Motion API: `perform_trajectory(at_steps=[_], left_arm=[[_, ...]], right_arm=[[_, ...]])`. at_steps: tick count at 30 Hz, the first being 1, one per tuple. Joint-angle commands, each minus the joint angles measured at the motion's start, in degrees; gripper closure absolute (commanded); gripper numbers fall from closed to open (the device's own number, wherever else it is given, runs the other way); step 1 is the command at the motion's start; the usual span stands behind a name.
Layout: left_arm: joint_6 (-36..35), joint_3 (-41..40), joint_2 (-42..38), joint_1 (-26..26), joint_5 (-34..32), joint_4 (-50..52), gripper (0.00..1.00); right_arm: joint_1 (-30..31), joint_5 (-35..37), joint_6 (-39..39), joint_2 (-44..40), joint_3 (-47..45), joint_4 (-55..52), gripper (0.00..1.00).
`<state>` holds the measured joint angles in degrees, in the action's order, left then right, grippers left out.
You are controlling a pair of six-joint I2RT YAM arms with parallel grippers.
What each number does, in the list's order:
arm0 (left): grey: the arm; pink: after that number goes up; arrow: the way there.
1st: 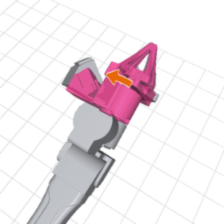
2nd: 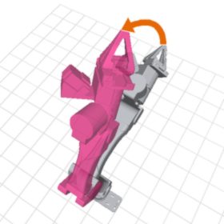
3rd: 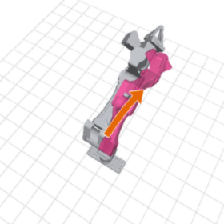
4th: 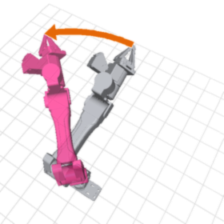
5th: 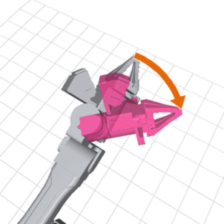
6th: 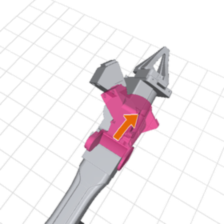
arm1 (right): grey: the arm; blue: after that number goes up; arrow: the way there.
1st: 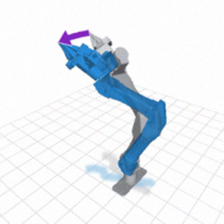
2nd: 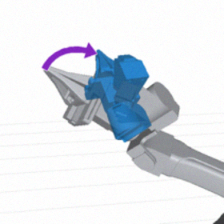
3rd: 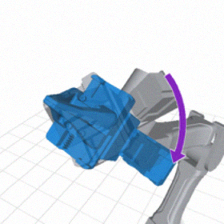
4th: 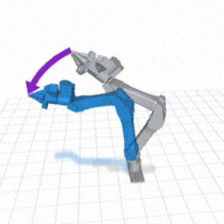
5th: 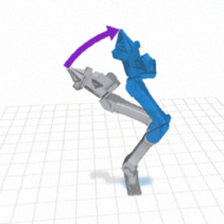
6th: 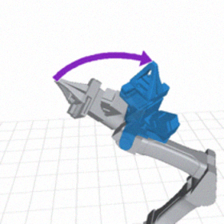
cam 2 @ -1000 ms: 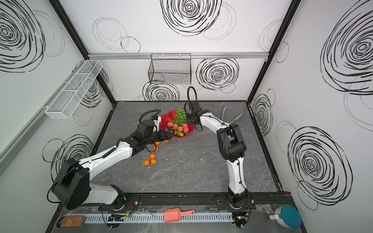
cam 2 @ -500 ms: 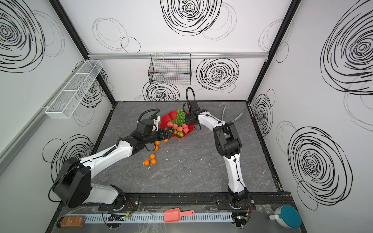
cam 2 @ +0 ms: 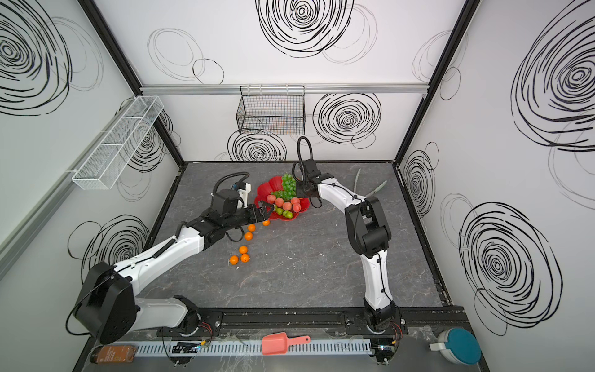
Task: Arrange fruit in a fruit bowl
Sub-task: Place the fruit in the fruit bowl.
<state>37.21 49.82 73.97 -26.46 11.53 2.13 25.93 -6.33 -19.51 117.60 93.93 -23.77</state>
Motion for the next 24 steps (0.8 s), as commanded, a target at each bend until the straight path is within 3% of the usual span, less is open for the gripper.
perform_trajectory(at_steps=[1,13,24], left_arm=[[-1.3,-2.0,-5.2,1.5,0.0,2.3,0.04],[-2.4,-12.5,-23.1,10.0,3.3,12.6,0.04],[-2.1,-17.2,-29.2,18.4,8.6,16.4,0.04]], right_arm=[[2.9,2.6,-0.4,-6.8,-4.1,1.6,0.53],[17.1,7.8,-7.9,-17.8,-18.4,4.8,0.53],[27.6,9.1,-15.6,-14.6,-20.7,8.3,0.54]])
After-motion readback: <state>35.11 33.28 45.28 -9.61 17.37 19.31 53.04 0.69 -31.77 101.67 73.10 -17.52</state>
